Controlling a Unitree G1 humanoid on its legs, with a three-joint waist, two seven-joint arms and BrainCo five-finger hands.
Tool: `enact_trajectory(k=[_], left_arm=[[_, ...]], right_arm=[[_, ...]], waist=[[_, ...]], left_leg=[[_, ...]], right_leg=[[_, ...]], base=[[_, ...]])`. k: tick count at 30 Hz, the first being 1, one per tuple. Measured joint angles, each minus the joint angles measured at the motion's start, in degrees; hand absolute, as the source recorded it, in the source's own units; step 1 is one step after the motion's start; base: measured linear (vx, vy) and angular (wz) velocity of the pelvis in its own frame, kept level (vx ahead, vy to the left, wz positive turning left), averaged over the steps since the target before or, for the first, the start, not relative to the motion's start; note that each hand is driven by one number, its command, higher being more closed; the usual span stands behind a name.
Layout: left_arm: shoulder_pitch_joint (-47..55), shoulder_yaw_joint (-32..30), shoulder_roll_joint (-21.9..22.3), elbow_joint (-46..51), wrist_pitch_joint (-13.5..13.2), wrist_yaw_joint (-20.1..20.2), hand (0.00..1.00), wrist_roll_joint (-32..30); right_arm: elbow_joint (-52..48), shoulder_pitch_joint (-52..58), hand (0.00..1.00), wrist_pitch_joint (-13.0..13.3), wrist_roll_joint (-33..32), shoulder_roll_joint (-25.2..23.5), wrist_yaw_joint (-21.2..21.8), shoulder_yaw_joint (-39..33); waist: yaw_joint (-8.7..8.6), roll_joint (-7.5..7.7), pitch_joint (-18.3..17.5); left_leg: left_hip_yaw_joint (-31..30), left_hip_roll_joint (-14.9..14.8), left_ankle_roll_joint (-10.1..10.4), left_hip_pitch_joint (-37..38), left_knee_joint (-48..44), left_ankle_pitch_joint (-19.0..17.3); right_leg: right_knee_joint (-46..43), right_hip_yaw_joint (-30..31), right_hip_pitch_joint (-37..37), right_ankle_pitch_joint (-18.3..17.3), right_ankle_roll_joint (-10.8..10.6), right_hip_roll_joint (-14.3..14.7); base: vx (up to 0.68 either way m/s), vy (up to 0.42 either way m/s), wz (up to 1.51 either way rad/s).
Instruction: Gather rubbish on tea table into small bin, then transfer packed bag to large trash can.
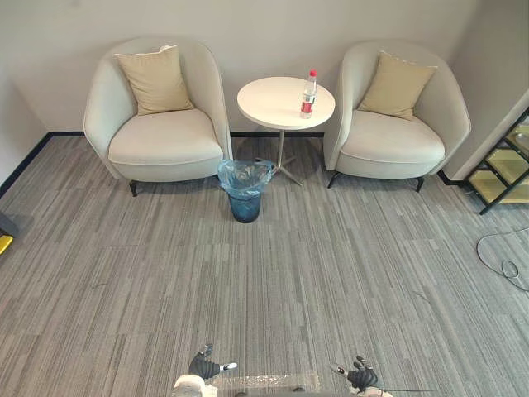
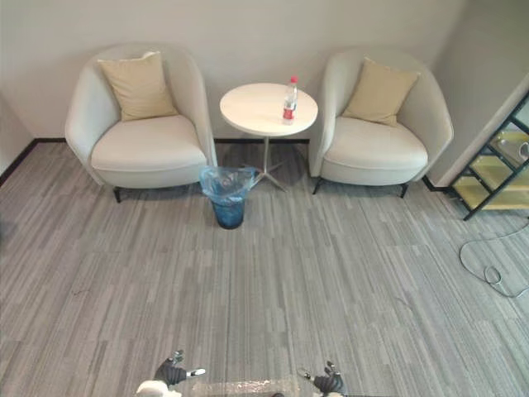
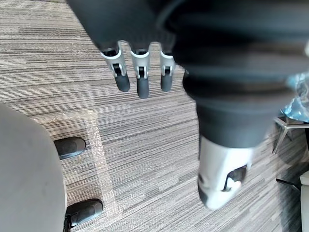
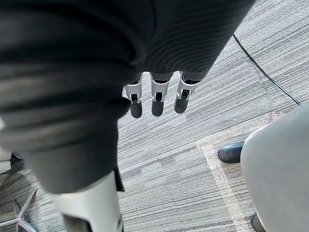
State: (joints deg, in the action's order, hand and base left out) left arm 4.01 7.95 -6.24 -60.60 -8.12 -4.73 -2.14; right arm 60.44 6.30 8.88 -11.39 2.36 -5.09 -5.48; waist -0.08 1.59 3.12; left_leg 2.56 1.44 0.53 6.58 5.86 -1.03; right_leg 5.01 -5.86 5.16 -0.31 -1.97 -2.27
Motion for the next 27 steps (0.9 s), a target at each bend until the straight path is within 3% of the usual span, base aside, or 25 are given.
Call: enact_trajectory(k=[17, 20, 21, 23, 25, 27], left_arm=[[-1.5, 2.1, -0.3, -0.8, 0.1, -0.1, 0.00, 0.1], [-2.2, 2.1, -0.4, -0.8, 0.2, -0.1, 0.00, 0.1], [-2.7, 2.0, -0.1, -0.7, 0.3, -0.1, 0.00, 0.1], [-3.4, 0.7, 0.4, 1.1, 0.6, -0.1, 0.00, 0.1], [-3.3, -1.8, 1.4, 3.4, 0.8, -0.2, 0.00, 0.2], [-3.3, -2.3, 2.6, 4.4, 0.8, -0.4, 0.00, 0.8]], right_arm=[[1.1, -0.4, 0.00, 0.0, -5.0, 0.0, 0.0, -1.0], [0.8, -0.5, 0.00, 0.2, -6.3, 0.0, 0.0, -1.0], [0.3, -0.5, 0.00, 0.3, -7.1, 0.1, -0.1, -1.0], [-1.4, -0.3, 0.00, 0.3, -7.3, -0.1, -0.3, -1.0], [-3.7, -0.5, 0.00, 0.4, -7.4, -0.1, -0.6, -1.1], [-3.6, -0.5, 0.00, 0.3, -7.9, 0.3, -1.0, -1.2]], waist=[[-0.28, -0.02, 0.5], [-0.38, 0.03, 1.1], [-0.54, -1.00, 2.0], [-0.50, -0.29, 3.2], [-0.02, -1.01, 5.4], [0.01, -1.80, 5.6]], left_leg=[[1.2, -1.0, 0.9, -0.5, -0.2, -1.8], [2.3, -2.4, 1.5, -4.9, -11.2, -7.7], [2.9, -3.8, 2.5, -7.0, -18.4, -11.0], [5.6, -5.6, 3.4, -12.7, -32.5, -11.8], [8.0, -8.5, 4.2, -17.8, -45.4, -13.2], [9.1, -9.6, 3.3, -20.3, -46.0, -15.1]], right_leg=[[0.0, 0.9, -0.4, -0.8, 0.3, 1.2], [-2.6, 1.7, -1.2, -2.8, 1.4, 1.8], [-4.0, 1.9, -1.2, -4.1, 2.0, 2.7], [-5.6, 3.0, -0.9, -5.4, 3.1, 2.9], [-6.9, 4.3, 1.0, -7.0, 4.1, 3.2], [-7.6, 5.6, 2.3, -9.2, 4.8, 2.8]], base=[[-0.01, -0.025, -0.03], [0.09, -0.046, -0.18], [0.11, -0.051, -0.03], [0.10, -0.078, -0.14], [0.17, -0.041, -0.32], [0.20, 0.023, -0.27]])
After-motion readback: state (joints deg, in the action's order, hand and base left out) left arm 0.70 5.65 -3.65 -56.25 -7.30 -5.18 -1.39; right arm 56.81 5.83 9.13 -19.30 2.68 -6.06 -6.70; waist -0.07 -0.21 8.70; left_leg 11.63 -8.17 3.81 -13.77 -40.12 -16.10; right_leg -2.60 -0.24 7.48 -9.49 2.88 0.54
